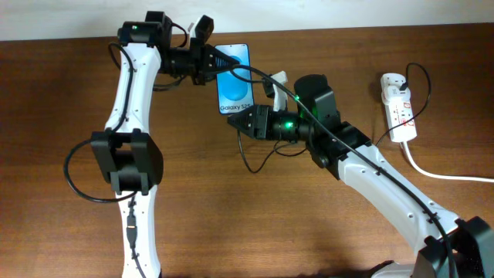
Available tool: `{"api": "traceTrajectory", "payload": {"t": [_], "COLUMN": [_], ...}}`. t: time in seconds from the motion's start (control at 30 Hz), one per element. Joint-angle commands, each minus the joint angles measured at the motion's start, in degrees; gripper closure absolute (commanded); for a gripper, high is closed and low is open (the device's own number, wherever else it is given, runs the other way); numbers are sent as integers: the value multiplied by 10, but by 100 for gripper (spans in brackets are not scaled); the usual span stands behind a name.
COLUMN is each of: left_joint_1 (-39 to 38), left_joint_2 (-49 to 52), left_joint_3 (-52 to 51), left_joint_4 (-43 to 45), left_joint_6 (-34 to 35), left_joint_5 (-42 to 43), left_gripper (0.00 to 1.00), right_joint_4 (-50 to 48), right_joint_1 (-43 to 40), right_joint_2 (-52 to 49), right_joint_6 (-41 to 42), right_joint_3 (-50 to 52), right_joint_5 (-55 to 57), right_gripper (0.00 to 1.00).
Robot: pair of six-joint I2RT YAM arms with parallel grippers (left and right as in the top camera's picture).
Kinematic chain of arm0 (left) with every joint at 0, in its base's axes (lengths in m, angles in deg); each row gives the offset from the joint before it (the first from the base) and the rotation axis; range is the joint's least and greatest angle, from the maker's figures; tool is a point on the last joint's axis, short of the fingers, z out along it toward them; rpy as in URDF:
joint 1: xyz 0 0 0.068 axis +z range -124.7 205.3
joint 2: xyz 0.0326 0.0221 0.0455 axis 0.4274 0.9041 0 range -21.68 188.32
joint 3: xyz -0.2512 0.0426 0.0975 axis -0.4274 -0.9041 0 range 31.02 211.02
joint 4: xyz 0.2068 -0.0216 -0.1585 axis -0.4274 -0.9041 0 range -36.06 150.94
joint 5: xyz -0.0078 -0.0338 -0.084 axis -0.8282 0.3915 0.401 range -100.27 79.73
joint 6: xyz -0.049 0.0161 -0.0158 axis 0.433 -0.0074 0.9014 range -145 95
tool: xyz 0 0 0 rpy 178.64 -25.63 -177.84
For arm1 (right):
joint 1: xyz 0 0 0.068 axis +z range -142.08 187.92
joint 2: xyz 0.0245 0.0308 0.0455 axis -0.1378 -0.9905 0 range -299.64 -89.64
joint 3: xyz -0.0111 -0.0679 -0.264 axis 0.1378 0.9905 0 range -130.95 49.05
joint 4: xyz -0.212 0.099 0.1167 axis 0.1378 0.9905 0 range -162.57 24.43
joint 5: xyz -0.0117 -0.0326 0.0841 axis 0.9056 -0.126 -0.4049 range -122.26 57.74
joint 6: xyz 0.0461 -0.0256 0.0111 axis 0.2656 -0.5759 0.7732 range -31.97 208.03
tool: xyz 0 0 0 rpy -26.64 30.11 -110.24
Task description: Plug charger to phone and switch on socket
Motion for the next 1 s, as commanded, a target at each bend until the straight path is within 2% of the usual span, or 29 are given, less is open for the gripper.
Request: {"api": "traceTrajectory", "payload": {"t": [0.0,0.07,0.13,0.17,0.23,0.27,0.3,0.43,0.6,0.7,0.8,0.87,0.97], "left_joint_1": [-1,1,2,2,1,-1,-3,-14,-33,-34,-34,-34,-35], "left_joint_2": [4,4,4,4,4,4,4,4,4,4,4,4,4], "left_joint_3": [5,5,5,5,5,5,2,-10,-76,-132,-185,-208,-228], "left_joint_4": [-4,-1,8,11,3,-3,-5,-6,30,82,143,182,216], "left_joint_6": [-3,-3,-3,-3,-3,-3,-3,-3,8,51,98,143,148], "left_joint_5": [20,20,1,-43,-146,-174,-203,-305,-341,-341,-346,-381,-422], "left_gripper": [100,100,100,100,100,100,100,100,100,100,100,100,100], "right_joint_4": [7,12,11,11,11,12,12,37,132,180,216,224,231], "right_joint_1": [-5,-5,-5,-5,-5,-5,-5,-16,-81,-120,-149,-151,-150], "right_joint_2": [-2,-2,-2,-2,-2,-2,-2,-2,-2,-2,-2,-2,-2], "right_joint_6": [-4,-4,-21,-33,-57,-67,-78,-98,-100,-137,-139,-141,-141], "right_joint_3": [-5,-5,-5,-5,-5,-5,-5,-5,-5,-5,-5,-5,-5], "right_joint_5": [9,3,-9,-17,-32,-33,-33,-29,30,34,43,49,60], "right_gripper": [62,57,46,41,21,9,1,2,1,1,1,1,1]}}
